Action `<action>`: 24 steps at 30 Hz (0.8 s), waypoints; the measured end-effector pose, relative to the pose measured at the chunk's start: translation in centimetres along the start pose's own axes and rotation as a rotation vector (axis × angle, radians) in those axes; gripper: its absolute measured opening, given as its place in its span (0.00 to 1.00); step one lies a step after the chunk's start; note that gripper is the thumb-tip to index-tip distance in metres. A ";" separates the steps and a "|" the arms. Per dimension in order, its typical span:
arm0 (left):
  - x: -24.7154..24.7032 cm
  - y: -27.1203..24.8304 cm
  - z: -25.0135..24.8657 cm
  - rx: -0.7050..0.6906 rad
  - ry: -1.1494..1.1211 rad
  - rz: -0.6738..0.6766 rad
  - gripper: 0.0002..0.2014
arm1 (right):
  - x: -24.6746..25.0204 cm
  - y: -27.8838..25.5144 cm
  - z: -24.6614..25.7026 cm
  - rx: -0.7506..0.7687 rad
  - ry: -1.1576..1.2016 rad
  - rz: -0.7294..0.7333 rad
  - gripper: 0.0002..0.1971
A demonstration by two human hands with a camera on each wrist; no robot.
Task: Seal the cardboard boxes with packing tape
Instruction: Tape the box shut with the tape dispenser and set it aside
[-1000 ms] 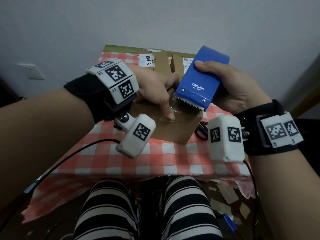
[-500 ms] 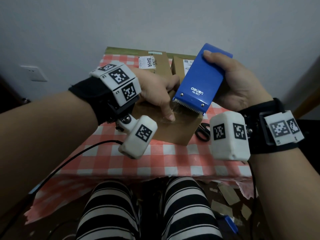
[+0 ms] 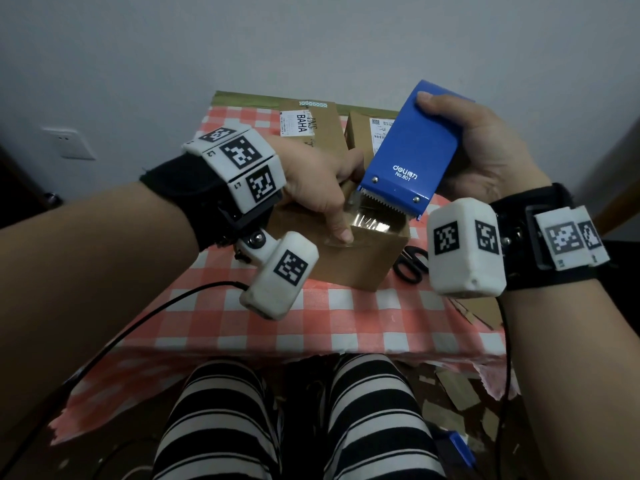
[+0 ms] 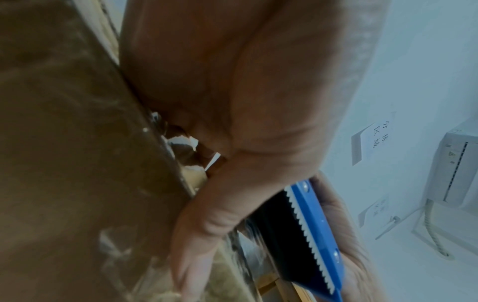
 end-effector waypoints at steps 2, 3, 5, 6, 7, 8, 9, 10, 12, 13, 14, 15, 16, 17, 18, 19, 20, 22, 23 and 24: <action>0.1 -0.1 0.0 -0.005 0.013 -0.002 0.46 | 0.0 0.1 0.0 0.004 0.025 0.010 0.04; 0.0 -0.1 -0.1 -0.006 0.028 0.000 0.47 | 0.1 0.2 0.2 0.023 0.030 0.004 0.04; 0.0 -0.2 -0.2 -0.013 0.054 0.006 0.49 | 0.4 0.4 0.9 0.068 0.014 -0.014 0.04; 0.0 -0.2 -0.2 -0.013 0.043 0.011 0.49 | 0.5 0.5 1.1 0.083 -0.002 -0.015 0.04; 0.0 -0.1 -0.2 -0.010 0.023 0.016 0.48 | 0.5 0.7 1.4 0.098 -0.028 -0.010 0.04; 0.0 0.0 -0.1 -0.005 0.009 0.024 0.48 | 0.5 0.7 1.6 0.114 -0.066 -0.004 0.05; -0.1 0.0 -0.1 -0.006 0.001 0.031 0.49 | 0.4 0.8 1.7 0.128 -0.107 0.001 0.05; -0.1 -0.1 -0.1 -0.005 -0.015 0.037 0.50 | 0.4 0.8 1.7 0.140 -0.137 0.008 0.05; -0.3 -0.3 -0.1 -0.002 -0.050 0.031 0.51 | 0.2 0.7 1.5 0.155 -0.155 0.022 0.06; -0.3 -0.4 0.0 -0.001 -0.060 0.027 0.51 | 0.2 0.6 1.5 0.163 -0.156 0.032 0.07; -0.3 -0.4 0.0 0.000 -0.074 0.030 0.51 | 0.2 0.5 1.4 0.170 -0.163 0.054 0.08; -0.4 -0.4 0.0 -0.003 -0.098 0.036 0.50 | 0.1 0.4 1.3 0.177 -0.180 0.094 0.09; -0.5 -0.3 0.0 -0.008 -0.125 0.043 0.48 | -0.2 0.2 1.3 0.180 -0.209 0.146 0.11; -0.6 -0.3 0.0 -0.017 -0.149 0.048 0.48 | -0.4 0.0 1.2 0.179 -0.255 0.198 0.13; -0.6 -0.3 -0.1 -0.023 -0.167 0.051 0.47 | -0.6 -0.2 1.2 0.179 -0.316 0.240 0.16; -0.6 -0.2 -0.2 -0.026 -0.177 0.052 0.47 | -0.6 -0.4 1.1 0.182 -0.380 0.265 0.19; -0.6 -0.2 -0.2 -0.025 -0.180 0.052 0.48 | -0.6 -0.5 1.2 0.190 -0.433 0.271 0.22; -0.6 -0.3 -0.3 -0.016 -0.163 0.062 0.49 | -0.6 -0.8 1.4 0.219 -0.477 0.257 0.26; -0.6 -0.3 -0.3 -0.013 -0.143 0.067 0.51 | -0.6 -0.9 1.4 0.239 -0.480 0.253 0.26; -0.6 -0.4 -0.4 -0.012 -0.121 0.071 0.53 | -0.7 -1.0 1.5 0.262 -0.480 0.254 0.24</action>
Point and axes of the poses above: each hand's wrist, its own y-axis towards the middle knuckle, its own x-axis out of the back of the hand, z = x × y, the point moved 7 cm from there along y, towards the middle knuckle, and after that the axes turned 2 degrees about -y, right-handed, at the moved point
